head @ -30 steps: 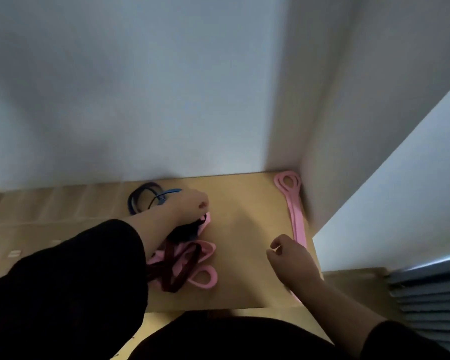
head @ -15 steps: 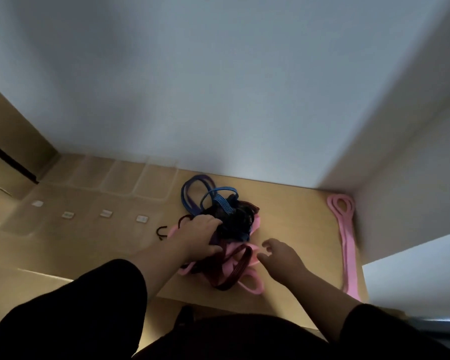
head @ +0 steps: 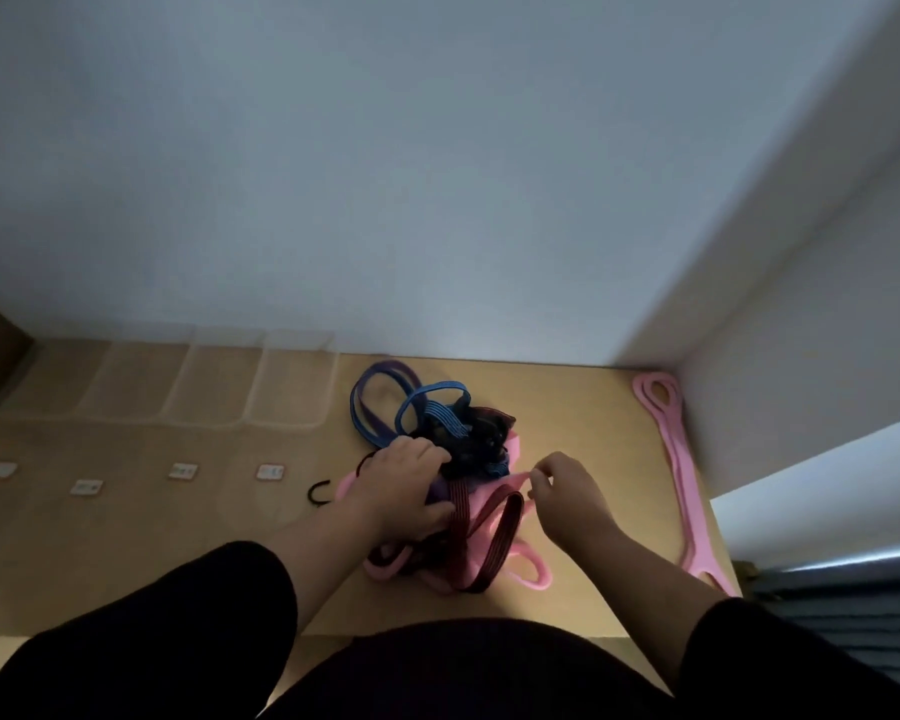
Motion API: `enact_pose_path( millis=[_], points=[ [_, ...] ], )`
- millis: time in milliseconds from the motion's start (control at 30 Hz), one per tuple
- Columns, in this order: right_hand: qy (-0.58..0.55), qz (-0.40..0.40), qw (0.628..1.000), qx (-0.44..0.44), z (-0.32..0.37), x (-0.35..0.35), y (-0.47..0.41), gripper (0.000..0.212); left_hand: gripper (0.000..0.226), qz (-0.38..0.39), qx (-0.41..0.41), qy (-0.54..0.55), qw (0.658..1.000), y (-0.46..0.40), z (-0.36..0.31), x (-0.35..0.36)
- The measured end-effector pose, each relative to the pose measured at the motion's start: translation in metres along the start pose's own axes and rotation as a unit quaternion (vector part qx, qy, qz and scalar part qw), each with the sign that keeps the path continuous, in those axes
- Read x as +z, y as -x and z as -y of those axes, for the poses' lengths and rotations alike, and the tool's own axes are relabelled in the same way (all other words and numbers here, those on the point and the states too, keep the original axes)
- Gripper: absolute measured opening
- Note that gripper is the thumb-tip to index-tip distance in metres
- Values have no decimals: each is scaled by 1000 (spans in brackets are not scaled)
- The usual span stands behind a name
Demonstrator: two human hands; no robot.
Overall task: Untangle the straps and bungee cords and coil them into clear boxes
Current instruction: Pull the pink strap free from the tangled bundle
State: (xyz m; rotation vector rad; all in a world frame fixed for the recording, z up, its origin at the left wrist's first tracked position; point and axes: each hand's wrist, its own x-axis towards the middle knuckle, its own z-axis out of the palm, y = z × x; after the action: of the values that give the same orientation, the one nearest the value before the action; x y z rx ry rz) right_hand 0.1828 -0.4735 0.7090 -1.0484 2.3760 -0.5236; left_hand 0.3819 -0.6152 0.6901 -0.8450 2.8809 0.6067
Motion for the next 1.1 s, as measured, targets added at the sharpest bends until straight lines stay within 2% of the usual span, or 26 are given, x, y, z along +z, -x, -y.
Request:
enact_pose_path(
  millis=[167, 300, 400, 500, 633, 733, 867, 967, 1033, 1100],
  points=[
    [-54, -88, 984, -143, 43, -32, 14, 10, 77, -49, 57, 50, 996, -18, -12, -26],
    [-82, -156, 958, -226, 81, -71, 20, 6, 60, -53, 78, 111, 989, -35, -24, -52],
    [-96, -208, 941, -248, 99, -95, 23, 4, 37, -52, 91, 162, 981, -42, -33, -69],
    [-130, -260, 922, -255, 110, -118, 23, 6, 18, -19, 84, 175, 981, -49, -33, -80],
    [-155, -329, 895, -259, 119, -146, 12, 11, 21, -15, 75, 161, 984, -56, -32, -91],
    [-140, -347, 892, -255, 118, -159, -1, 12, 7, -34, 73, 175, 981, -65, -38, -105],
    [-139, -368, 884, -254, 109, -164, -11, 11, 23, -64, 40, 184, 980, -79, -35, -116],
    [-163, -327, 900, -239, 98, -166, -10, 34, 34, -50, 28, 202, 978, -82, -23, -121],
    [-148, -303, 915, -222, 85, -163, -10, 28, 39, -41, 40, 187, 981, -85, -16, -125],
    [-140, -270, 930, -205, 69, -158, -8, 12, 32, -47, 33, 169, 984, -91, -9, -127]
  ],
)
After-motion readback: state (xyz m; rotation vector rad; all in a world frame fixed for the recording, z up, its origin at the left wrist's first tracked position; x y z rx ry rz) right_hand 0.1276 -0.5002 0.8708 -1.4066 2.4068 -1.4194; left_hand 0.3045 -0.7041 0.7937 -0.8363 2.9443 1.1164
